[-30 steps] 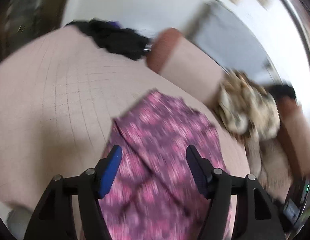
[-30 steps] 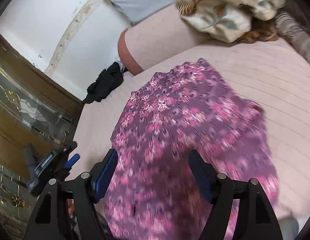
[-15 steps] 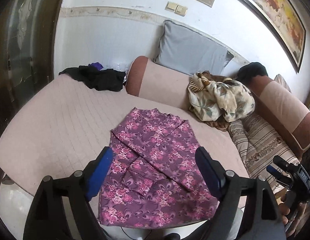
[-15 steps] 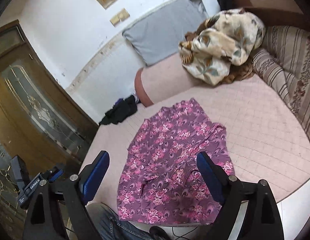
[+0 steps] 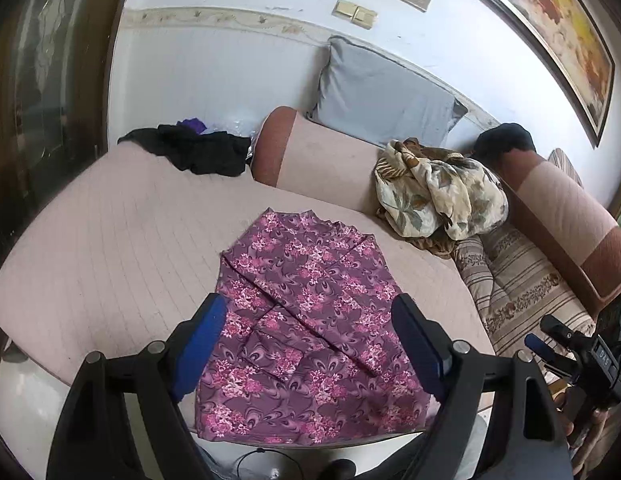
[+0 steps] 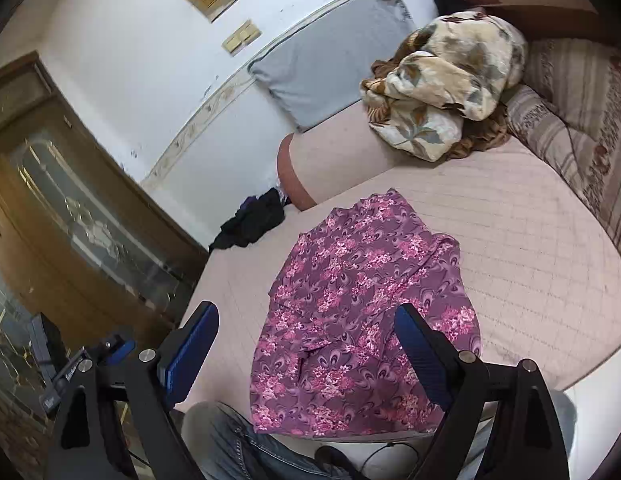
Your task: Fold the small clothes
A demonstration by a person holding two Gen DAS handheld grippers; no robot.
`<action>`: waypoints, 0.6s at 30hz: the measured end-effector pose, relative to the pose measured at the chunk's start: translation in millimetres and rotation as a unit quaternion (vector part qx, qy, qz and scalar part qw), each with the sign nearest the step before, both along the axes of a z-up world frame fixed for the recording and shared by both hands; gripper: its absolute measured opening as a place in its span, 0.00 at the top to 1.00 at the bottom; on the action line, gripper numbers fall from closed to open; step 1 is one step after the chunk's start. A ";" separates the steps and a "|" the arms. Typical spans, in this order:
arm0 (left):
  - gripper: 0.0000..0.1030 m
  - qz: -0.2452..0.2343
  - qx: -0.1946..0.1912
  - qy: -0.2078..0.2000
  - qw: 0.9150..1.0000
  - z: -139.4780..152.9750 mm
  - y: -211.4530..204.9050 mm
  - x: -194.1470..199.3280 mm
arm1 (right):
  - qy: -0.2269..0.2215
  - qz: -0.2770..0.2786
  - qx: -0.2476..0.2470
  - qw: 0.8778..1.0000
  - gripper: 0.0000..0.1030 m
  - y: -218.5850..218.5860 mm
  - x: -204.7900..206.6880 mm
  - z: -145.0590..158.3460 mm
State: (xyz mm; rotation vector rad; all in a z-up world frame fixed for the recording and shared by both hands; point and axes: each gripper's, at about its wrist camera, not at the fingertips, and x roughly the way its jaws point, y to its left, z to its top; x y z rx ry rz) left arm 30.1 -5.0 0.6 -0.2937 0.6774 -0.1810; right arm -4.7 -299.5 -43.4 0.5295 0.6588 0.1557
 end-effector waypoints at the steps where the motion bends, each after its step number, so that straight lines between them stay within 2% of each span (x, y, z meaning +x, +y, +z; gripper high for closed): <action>1: 0.19 0.001 0.001 0.001 1.000 -0.3 0.2 3.2 | 0.001 0.002 -0.001 1.000 0.10 0.5 2.8 0.2; 11: 0.19 0.007 0.012 0.025 1.000 -13.6 -2.3 49.7 | 0.029 0.023 -0.001 0.999 0.10 3.1 54.2 -12.9; 18: 0.19 0.015 0.021 0.047 0.999 -32.9 0.5 111.6 | 0.044 0.020 -0.013 0.999 0.10 -12.4 107.5 -23.7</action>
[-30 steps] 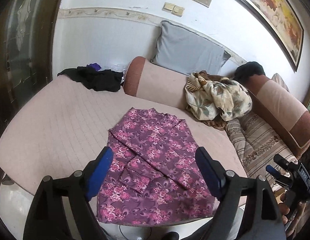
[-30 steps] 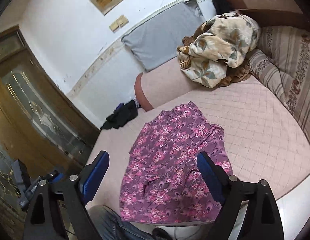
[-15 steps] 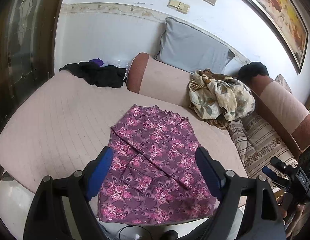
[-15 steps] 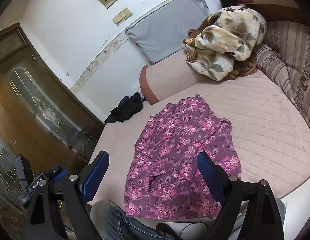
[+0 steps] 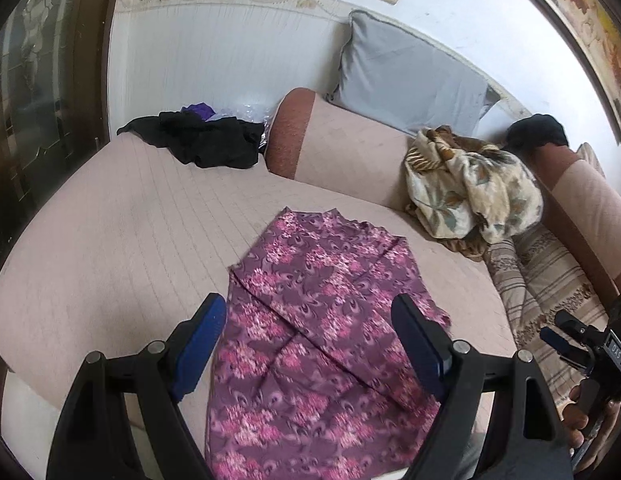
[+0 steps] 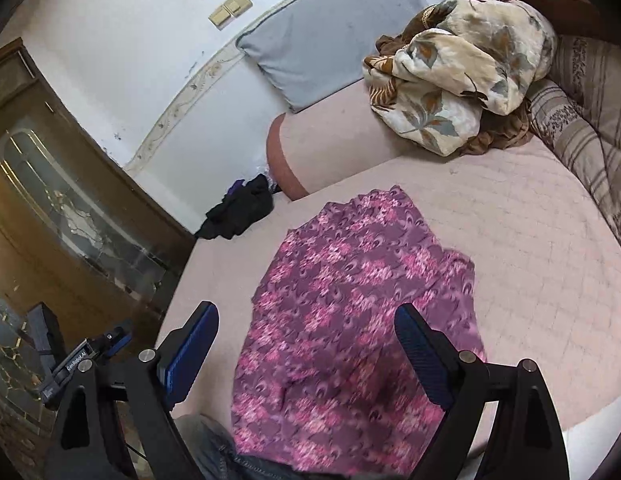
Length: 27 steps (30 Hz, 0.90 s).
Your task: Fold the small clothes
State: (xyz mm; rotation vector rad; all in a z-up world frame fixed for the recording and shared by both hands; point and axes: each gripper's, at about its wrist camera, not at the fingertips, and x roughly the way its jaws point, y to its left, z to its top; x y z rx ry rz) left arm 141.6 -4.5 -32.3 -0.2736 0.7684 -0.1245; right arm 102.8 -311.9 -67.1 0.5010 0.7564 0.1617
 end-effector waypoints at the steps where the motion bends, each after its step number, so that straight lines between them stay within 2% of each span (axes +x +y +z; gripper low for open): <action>1: 0.19 0.000 0.001 0.001 1.000 -2.6 0.3 8.9 | 0.004 -0.002 -0.003 1.000 0.10 -3.5 11.6 -2.9; 6: 0.19 0.004 0.012 0.015 1.000 -21.5 2.2 63.0 | 0.027 -0.002 0.000 1.000 0.10 -23.9 64.5 -19.8; 9: 0.19 0.002 0.003 0.028 1.000 -39.8 3.2 98.8 | 0.045 0.002 -0.007 0.999 0.10 -34.9 103.2 -34.8; 13: 0.19 -0.001 -0.037 0.081 0.996 -88.6 6.4 161.6 | 0.081 0.002 -0.003 0.997 0.14 -50.5 156.6 -64.2; 15: 0.19 0.001 -0.041 0.112 0.993 -116.7 3.9 197.8 | 0.103 0.007 -0.006 0.995 0.15 -57.4 189.5 -84.3; 19: 0.19 -0.015 -0.064 0.150 0.987 -158.7 -2.6 256.7 | 0.147 0.023 0.002 0.989 0.27 -65.9 249.7 -124.9; 20: 0.19 -0.019 -0.065 0.161 0.985 -169.0 -4.8 272.2 | 0.155 0.025 0.006 0.988 0.27 -68.4 264.8 -134.4; 22: 0.19 -0.015 -0.065 0.179 0.982 -188.7 -8.3 305.5 | 0.173 0.019 0.004 0.985 0.30 -74.3 292.2 -152.2; 24: 0.23 -0.010 -0.066 0.193 0.979 -204.5 -11.2 332.5 | 0.188 0.012 -0.005 0.982 0.31 -77.9 319.6 -168.5; 27: 0.24 0.001 -0.034 0.204 0.978 -221.8 -17.6 363.2 | 0.201 0.008 -0.018 0.979 0.31 -83.8 358.6 -187.9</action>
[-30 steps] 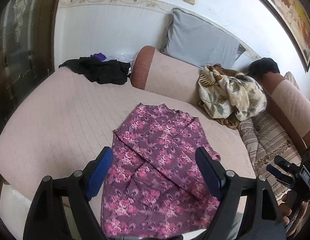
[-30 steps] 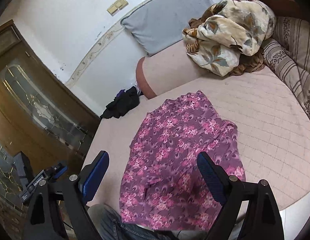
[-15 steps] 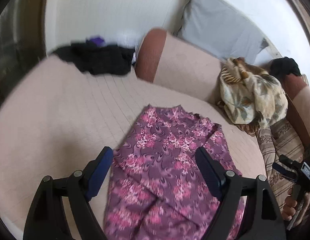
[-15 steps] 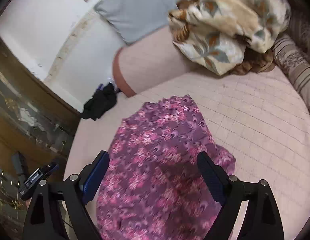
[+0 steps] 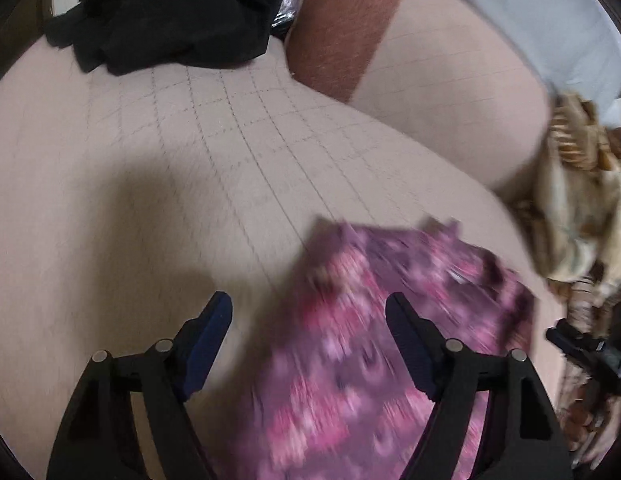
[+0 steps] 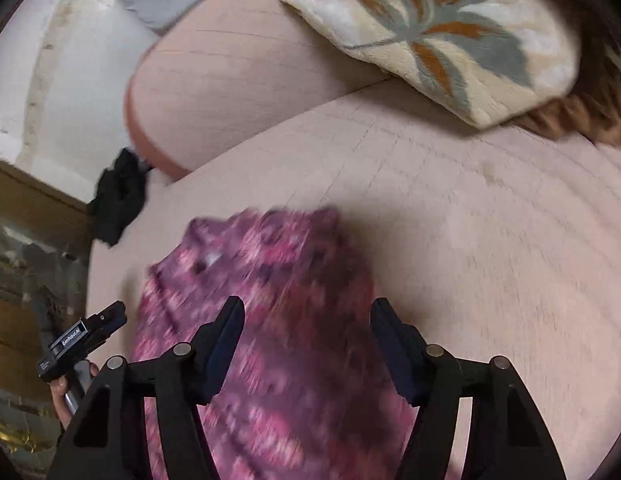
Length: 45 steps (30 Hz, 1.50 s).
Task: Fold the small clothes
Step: 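Grasp the shirt hem with both grippers and lift it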
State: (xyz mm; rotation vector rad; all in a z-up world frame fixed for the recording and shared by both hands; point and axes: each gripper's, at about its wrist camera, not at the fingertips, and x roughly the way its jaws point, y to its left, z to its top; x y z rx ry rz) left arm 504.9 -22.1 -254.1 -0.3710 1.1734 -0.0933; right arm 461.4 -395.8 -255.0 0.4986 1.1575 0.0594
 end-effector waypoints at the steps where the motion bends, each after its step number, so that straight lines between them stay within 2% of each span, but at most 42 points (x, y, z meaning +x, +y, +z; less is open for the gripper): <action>1: 0.24 0.000 0.003 0.011 1.000 -8.9 -2.0 10.8 | 0.007 0.002 -0.004 1.000 0.31 -3.0 12.7 -7.2; 2: 0.25 0.004 0.001 0.019 1.000 -15.9 -2.5 18.9 | 0.012 0.000 -0.011 1.000 0.31 -5.3 23.8 -12.7; 4: 0.26 0.002 0.018 0.010 1.000 -18.8 -7.1 29.4 | 0.024 -0.014 -0.025 0.999 0.31 -14.4 44.3 -25.9; 6: 0.35 -0.003 0.026 0.002 1.000 -17.0 -12.7 36.7 | 0.038 -0.015 -0.006 0.999 0.38 -20.3 59.4 -39.7; 7: 0.56 -0.008 0.029 0.001 1.000 -16.5 -15.5 38.2 | 0.043 -0.012 0.001 0.999 0.52 -20.4 64.5 -44.9; 8: 0.71 -0.014 0.034 0.006 0.999 -17.2 -17.9 40.0 | 0.047 -0.003 -0.001 0.999 0.65 -17.6 69.6 -49.8; 9: 0.75 -0.020 0.034 0.010 0.999 -17.8 -19.2 41.4 | 0.048 -0.001 -0.015 0.999 0.70 -14.1 71.2 -50.7; 10: 0.84 -0.028 0.023 0.011 0.999 -16.9 -19.4 41.9 | 0.046 0.004 -0.024 0.999 0.84 -11.2 72.7 -50.2; 11: 0.88 -0.040 0.009 0.012 0.999 -15.8 -19.8 40.9 | 0.045 0.013 -0.019 0.999 0.90 -8.9 73.9 -50.0; 13: 0.93 -0.046 0.011 0.002 0.999 -11.2 -16.9 38.6 | 0.039 0.013 -0.038 0.998 0.92 -7.3 71.0 -43.0; 15: 0.94 -0.036 -0.007 -0.014 0.999 -0.9 -3.3 36.0 | 0.026 0.012 -0.058 0.998 0.93 -8.9 67.5 -31.8; 17: 0.94 -0.013 -0.043 -0.022 0.999 6.2 14.1 37.0 | 0.010 0.003 -0.050 0.999 0.93 -16.1 65.3 -21.3; 19: 0.93 -0.002 -0.059 -0.014 0.998 2.0 19.7 37.7 | 0.009 -0.007 -0.051 0.999 0.93 -21.3 65.4 -19.5; 21: 0.88 -0.010 -0.026 0.016 0.999 -8.8 11.0 40.2 | 0.021 -0.002 -0.059 0.998 0.92 -17.9 69.5 -27.6; 22: 0.81 -0.012 -0.014 0.019 1.000 -11.3 7.0 40.9 | 0.029 0.002 -0.057 0.998 0.90 -15.6 71.8 -32.6; 24: 0.81 -0.022 0.006 0.011 1.000 -9.3 -0.3 43.0 | 0.024 0.004 -0.047 0.999 0.86 -15.1 72.8 -34.0; 25: 0.81 -0.024 0.012 0.010 1.000 -8.9 -3.2 44.0 | 0.018 0.000 -0.051 0.999 0.77 -15.9 71.8 -32.2; 26: 0.81 -0.024 0.014 0.011 1.000 -9.4 -6.1 45.0 | 0.013 0.001 -0.057 0.998 0.72 -14.8 71.5 -30.9; 28: 0.81 -0.024 0.029 0.015 0.999 -11.0 -14.1 50.3 | 0.021 0.008 -0.062 0.998 0.72 -12.7 71.9 -35.0; 29: 0.83 -0.025 0.034 0.015 0.999 -10.2 -16.1 52.1 | 0.029 0.011 -0.062 0.998 0.76 -11.8 73.6 -41.1; 31: 0.92 -0.035 0.033 0.014 0.999 -6.9 -17.4 54.4 | 0.040 0.006 -0.064 0.997 0.92 -15.9 74.5 -48.7; 32: 0.93 -0.036 0.031 0.011 0.999 -2.4 -14.7 52.6 | 0.036 -0.002 -0.047 0.998 0.92 -20.8 72.8 -48.1; 34: 0.93 -0.036 0.012 -0.013 0.999 17.3 -8.5 43.9 | 0.028 -0.008 -0.042 0.999 0.93 -22.8 68.4 -40.2; 38: 0.93 -0.044 -0.012 -0.077 0.996 81.5 5.5 2.3 | -0.016 -0.001 -0.042 0.999 0.93 -15.8 41.3 7.6; 42: 0.93 -0.057 -0.039 -0.131 0.989 145.7 22.2 -75.0 | -0.076 0.022 -0.045 0.996 0.93 -7.1 -23.2 74.0; 44: 0.93 -0.062 -0.046 -0.148 0.986 162.8 33.6 -123.4 | -0.101 0.028 -0.040 0.994 0.93 -3.6 -71.6 103.9; 45: 0.93 -0.065 -0.054 -0.155 0.984 166.6 37.8 -147.7 | -0.106 0.030 -0.037 0.993 0.93 0.5 -86.7 109.3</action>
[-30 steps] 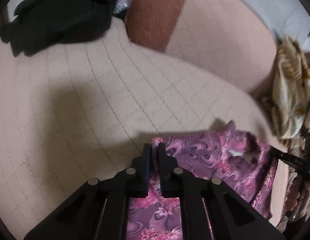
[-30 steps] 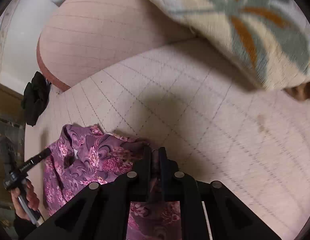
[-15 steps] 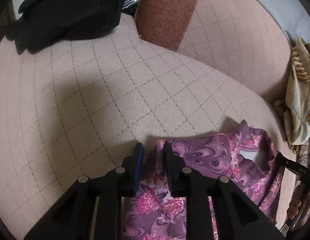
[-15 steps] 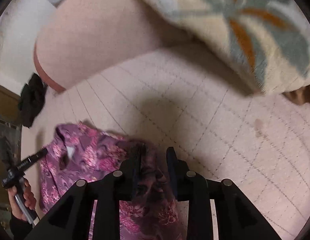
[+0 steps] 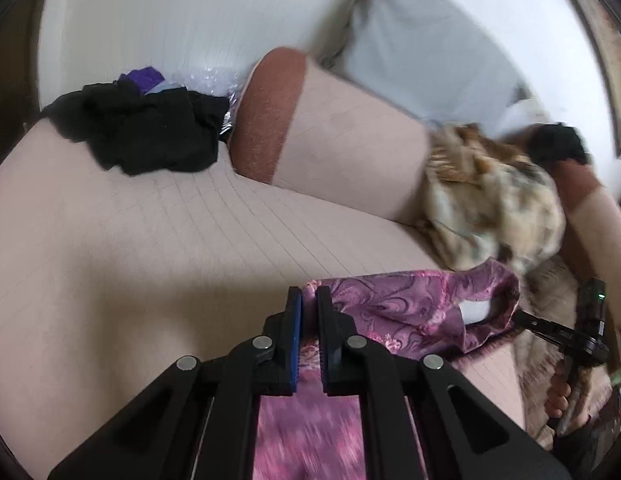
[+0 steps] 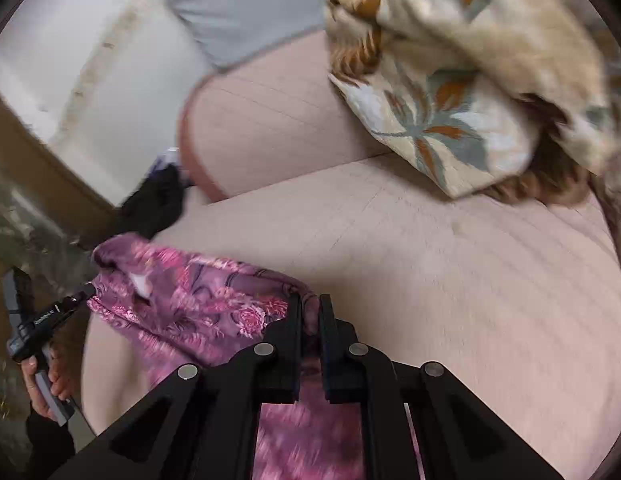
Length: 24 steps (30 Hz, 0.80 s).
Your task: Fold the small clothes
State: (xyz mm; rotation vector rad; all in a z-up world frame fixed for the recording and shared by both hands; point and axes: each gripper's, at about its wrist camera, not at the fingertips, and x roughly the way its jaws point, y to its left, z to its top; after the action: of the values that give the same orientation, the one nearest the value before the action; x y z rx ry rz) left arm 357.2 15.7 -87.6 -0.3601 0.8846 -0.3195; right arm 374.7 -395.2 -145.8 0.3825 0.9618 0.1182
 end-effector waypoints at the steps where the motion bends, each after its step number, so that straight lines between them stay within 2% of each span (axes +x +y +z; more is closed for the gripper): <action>1: 0.93 -0.002 -0.001 -0.002 1.000 3.2 3.2 -24.3 | -0.006 0.001 0.002 1.000 0.93 2.1 -25.9 8.1; 4: 0.93 -0.008 0.019 -0.003 1.000 -6.6 14.0 -98.4 | -0.004 0.000 0.016 1.000 0.93 12.7 -95.9 9.4; 7: 0.93 -0.010 0.037 0.035 0.999 -45.6 15.8 -155.3 | 0.007 -0.016 0.031 0.999 0.93 20.4 -162.8 -9.8; 10: 0.93 0.002 0.021 0.090 0.996 -99.0 22.2 -187.7 | 0.037 -0.046 0.051 0.997 0.93 20.3 -216.8 -51.6; 12: 0.92 0.013 0.008 0.113 0.993 -125.8 24.4 -203.0 | 0.067 -0.065 0.056 0.994 0.93 20.0 -235.3 -82.4; 15: 0.86 0.025 -0.004 0.136 0.990 -129.2 25.0 -214.2 | 0.082 -0.091 0.071 0.990 0.87 20.3 -256.8 -105.3; 18: 0.65 0.018 -0.009 0.107 0.994 -102.1 25.8 -230.3 | 0.066 -0.106 0.101 0.987 0.70 19.9 -283.2 -92.4; 19: 0.55 0.022 -0.008 0.100 0.995 -95.5 27.8 -236.0 | 0.056 -0.109 0.107 0.987 0.55 19.4 -291.7 -86.1; 20: 0.49 0.029 -0.008 0.095 0.995 -89.5 29.4 -239.1 | 0.042 -0.115 0.115 0.986 0.39 18.4 -303.2 -76.2; 22: 0.47 0.043 -0.013 0.095 0.994 -82.9 35.6 -242.5 | 0.030 -0.120 0.126 0.984 0.28 18.5 -312.7 -65.8; 24: 0.44 0.050 -0.041 0.113 0.992 -83.2 39.5 -238.6 | 0.030 -0.122 0.145 0.981 0.25 21.2 -314.2 -63.5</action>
State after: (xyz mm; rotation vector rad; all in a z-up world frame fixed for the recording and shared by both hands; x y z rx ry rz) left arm 118.6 55.2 -170.8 -0.5225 1.0733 -0.2264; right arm 60.6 -374.0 -209.3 0.7738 0.9524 0.0238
